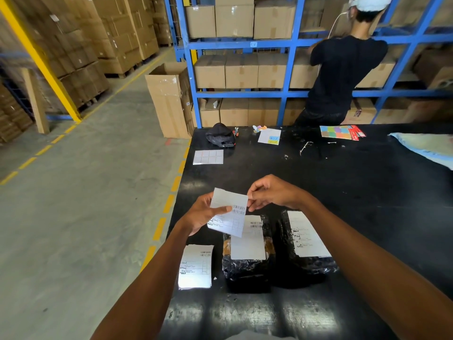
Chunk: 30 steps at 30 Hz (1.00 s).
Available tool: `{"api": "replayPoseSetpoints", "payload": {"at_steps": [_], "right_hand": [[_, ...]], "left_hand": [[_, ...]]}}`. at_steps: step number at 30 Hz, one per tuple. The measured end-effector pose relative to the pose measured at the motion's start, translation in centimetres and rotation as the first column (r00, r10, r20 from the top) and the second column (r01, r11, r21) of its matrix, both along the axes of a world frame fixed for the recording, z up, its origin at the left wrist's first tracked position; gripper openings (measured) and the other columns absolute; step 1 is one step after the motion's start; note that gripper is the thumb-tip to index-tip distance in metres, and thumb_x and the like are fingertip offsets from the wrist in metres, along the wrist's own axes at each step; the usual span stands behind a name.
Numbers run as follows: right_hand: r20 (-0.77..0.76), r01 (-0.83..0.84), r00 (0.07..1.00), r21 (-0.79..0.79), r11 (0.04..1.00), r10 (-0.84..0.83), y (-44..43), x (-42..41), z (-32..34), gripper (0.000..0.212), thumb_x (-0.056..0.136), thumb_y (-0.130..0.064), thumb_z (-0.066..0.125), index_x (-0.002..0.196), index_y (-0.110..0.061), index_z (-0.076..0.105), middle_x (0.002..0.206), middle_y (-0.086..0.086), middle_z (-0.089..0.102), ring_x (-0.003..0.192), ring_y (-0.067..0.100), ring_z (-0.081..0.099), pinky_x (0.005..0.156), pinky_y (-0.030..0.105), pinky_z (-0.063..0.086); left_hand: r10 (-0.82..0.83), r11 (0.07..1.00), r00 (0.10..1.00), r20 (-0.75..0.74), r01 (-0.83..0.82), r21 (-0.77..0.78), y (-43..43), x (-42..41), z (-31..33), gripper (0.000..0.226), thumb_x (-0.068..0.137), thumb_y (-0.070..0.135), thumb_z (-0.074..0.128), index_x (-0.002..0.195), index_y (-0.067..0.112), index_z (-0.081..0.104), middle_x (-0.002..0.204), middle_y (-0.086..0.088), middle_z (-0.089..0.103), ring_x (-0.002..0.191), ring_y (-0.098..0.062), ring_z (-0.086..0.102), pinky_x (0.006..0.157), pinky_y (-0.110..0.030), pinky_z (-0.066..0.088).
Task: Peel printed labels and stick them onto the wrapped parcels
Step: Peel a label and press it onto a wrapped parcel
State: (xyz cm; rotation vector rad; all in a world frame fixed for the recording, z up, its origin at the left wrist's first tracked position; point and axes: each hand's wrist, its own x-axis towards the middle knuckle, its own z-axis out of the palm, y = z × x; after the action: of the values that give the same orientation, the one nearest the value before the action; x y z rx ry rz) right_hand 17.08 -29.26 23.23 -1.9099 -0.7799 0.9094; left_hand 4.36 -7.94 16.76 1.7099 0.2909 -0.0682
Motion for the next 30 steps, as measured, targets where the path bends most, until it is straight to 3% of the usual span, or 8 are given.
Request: {"api": "replayPoseSetpoints", "payload": {"at_steps": [3, 6, 8, 10, 13, 20, 26, 30], "right_hand": [[-0.014, 0.001, 1.000, 0.016, 1.000, -0.001, 0.0, -0.2, 0.1, 0.019, 0.098, -0.010, 0.065, 0.108, 0.006, 0.068, 0.101, 0.014, 0.079, 0.094, 0.030, 0.078, 0.095, 0.048, 0.059], [-0.019, 0.009, 1.000, 0.043, 0.999, -0.009, 0.2, -0.5, 0.1, 0.017, 0.098, -0.009, 0.066, 0.107, 0.005, 0.069, 0.100, 0.015, 0.078, 0.095, 0.032, 0.077, 0.095, 0.048, 0.059], [-0.019, 0.017, 1.000, 0.077, 0.997, -0.015, 0.6, -0.8, 0.1, 0.018, 0.098, -0.009, 0.065, 0.106, 0.007, 0.068, 0.101, 0.018, 0.077, 0.095, 0.034, 0.077, 0.094, 0.048, 0.060], [-0.030, 0.028, 0.999, 0.111, 0.993, -0.024, 1.1, -1.2, 0.0, 0.024, 0.098, -0.013, 0.067, 0.106, 0.010, 0.067, 0.099, 0.020, 0.076, 0.092, 0.033, 0.076, 0.091, 0.045, 0.061], [-0.034, 0.041, 0.999, 0.139, 0.989, -0.037, 1.6, -1.4, -0.2, 0.027, 0.098, -0.014, 0.068, 0.106, 0.011, 0.065, 0.095, 0.019, 0.075, 0.088, 0.033, 0.076, 0.088, 0.043, 0.062], [0.018, 0.047, 0.999, 0.102, 0.994, -0.049, 1.7, -1.3, -0.6, 0.019, 0.098, -0.011, 0.067, 0.103, 0.007, 0.069, 0.090, 0.012, 0.077, 0.079, 0.023, 0.075, 0.079, 0.034, 0.062], [0.067, 0.075, 0.994, 0.089, 0.993, -0.081, 1.6, -1.0, -0.9, 0.014, 0.098, -0.009, 0.065, 0.100, 0.004, 0.070, 0.088, 0.011, 0.078, 0.082, 0.025, 0.077, 0.082, 0.036, 0.064], [0.067, 0.209, 0.973, 0.134, 0.969, -0.219, 1.4, -0.8, -1.0, 0.011, 0.099, -0.009, 0.064, 0.100, 0.001, 0.068, 0.091, 0.013, 0.078, 0.083, 0.021, 0.079, 0.078, 0.034, 0.065]], "left_hand": [[0.090, 0.994, 0.996, 0.028, -0.091, 0.056, -0.3, 0.1, 0.2, 0.050, 0.082, 0.024, 0.081, 0.124, 0.025, 0.054, 0.118, 0.003, 0.069, 0.111, -0.019, 0.063, 0.087, -0.027, 0.052], [0.282, 0.941, 0.949, 0.145, -0.303, 0.151, -1.2, 0.4, 0.1, 0.066, 0.075, 0.029, 0.087, 0.123, 0.024, 0.042, 0.115, 0.004, 0.060, 0.103, -0.011, 0.060, 0.085, -0.022, 0.052], [0.326, 0.906, 0.915, 0.235, -0.374, 0.200, -1.9, 0.6, 0.0, 0.051, 0.076, 0.031, 0.086, 0.111, 0.019, 0.049, 0.104, 0.002, 0.059, 0.092, -0.007, 0.059, 0.079, -0.018, 0.048], [0.194, 0.957, 0.953, 0.233, -0.236, 0.168, -2.8, 0.5, 0.7, 0.024, 0.089, 0.029, 0.074, 0.097, 0.010, 0.062, 0.091, -0.007, 0.067, 0.079, -0.006, 0.063, 0.073, -0.020, 0.048], [0.054, 0.995, 0.980, 0.193, -0.070, 0.074, -3.8, 0.3, 1.8, 0.033, 0.102, 0.028, 0.053, 0.100, -0.001, 0.068, 0.092, -0.011, 0.076, 0.081, -0.010, 0.071, 0.071, -0.021, 0.054], [0.062, 0.997, 0.972, 0.228, -0.071, 0.031, -3.5, 0.4, 2.4, 0.022, 0.100, 0.017, 0.059, 0.106, -0.001, 0.070, 0.095, -0.010, 0.078, 0.088, -0.019, 0.076, 0.077, -0.023, 0.060], [0.081, 0.997, 0.976, 0.201, -0.082, -0.004, -3.8, 0.5, 2.8, 0.022, 0.100, 0.016, 0.057, 0.107, -0.001, 0.070, 0.095, -0.009, 0.078, 0.087, -0.018, 0.077, 0.077, -0.024, 0.061], [0.166, 0.983, 0.975, 0.150, -0.152, -0.103, -3.8, 0.8, 2.6, 0.024, 0.101, 0.020, 0.056, 0.108, 0.000, 0.068, 0.092, -0.008, 0.076, 0.076, -0.014, 0.073, 0.072, -0.025, 0.058]]}}
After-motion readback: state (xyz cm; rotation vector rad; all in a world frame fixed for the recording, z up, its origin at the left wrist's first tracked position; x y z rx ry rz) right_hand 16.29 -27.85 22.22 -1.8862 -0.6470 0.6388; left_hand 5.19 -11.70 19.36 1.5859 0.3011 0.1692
